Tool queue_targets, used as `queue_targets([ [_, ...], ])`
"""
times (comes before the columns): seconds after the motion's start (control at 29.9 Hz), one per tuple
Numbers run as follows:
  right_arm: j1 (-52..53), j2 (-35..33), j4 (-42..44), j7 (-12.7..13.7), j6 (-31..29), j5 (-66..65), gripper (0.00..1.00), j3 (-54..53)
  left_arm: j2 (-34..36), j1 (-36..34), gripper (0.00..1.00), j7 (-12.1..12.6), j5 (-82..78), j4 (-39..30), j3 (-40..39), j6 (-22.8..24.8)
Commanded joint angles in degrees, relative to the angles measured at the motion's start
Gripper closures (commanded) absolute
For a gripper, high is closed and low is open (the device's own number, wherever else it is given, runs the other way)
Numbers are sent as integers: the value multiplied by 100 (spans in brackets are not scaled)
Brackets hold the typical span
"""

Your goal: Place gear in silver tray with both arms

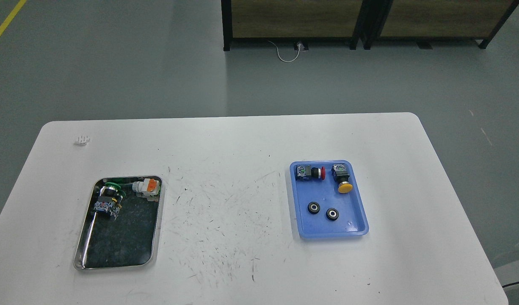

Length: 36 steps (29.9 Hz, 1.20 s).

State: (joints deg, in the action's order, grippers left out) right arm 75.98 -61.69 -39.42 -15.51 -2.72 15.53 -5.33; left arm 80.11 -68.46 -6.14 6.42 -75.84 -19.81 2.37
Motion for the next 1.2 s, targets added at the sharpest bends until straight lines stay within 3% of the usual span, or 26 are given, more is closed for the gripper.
queue_targets([
  [0.0,13,-19,-57,4,-27,-15,0,6,-74,8,1,34,8,8,-23,-87],
  [0.2,22,-37,-171,13,-219,-155,0,-38,-118,-177,1,78,87,60,-190,-8],
  [0.33,-48,-2,-180,13,-773,-357,0,-38,-337,-194,1,8,96,481,-243,9],
  [0.5,-75,253,-145,-48,-844,-437,0,-117,-820,-212,1,16,96,1263,-400,18],
  [0.6,-49,568,222,-13,-739,-446,0,-117,-1015,-212,1,104,96,1598,-559,44],
  [0.74,-22,1026,681,31,-423,-551,0,-21,-1050,-203,1,166,96,1511,-551,44],
  [0.9,-118,1115,699,13,165,-1849,0,-38,-1121,-195,1,157,96,1476,-515,-52],
  [1.0,-390,1124,699,-136,228,-2229,0,-117,-1068,-133,1,139,61,1510,-480,-122],
  [1.1,-461,1124,690,-662,-122,-2274,0,-108,-1041,-28,1,61,52,1537,-428,-105],
  [1.17,-453,1124,638,-848,-325,-2274,0,-99,-1041,43,1,43,44,1537,-410,-61],
])
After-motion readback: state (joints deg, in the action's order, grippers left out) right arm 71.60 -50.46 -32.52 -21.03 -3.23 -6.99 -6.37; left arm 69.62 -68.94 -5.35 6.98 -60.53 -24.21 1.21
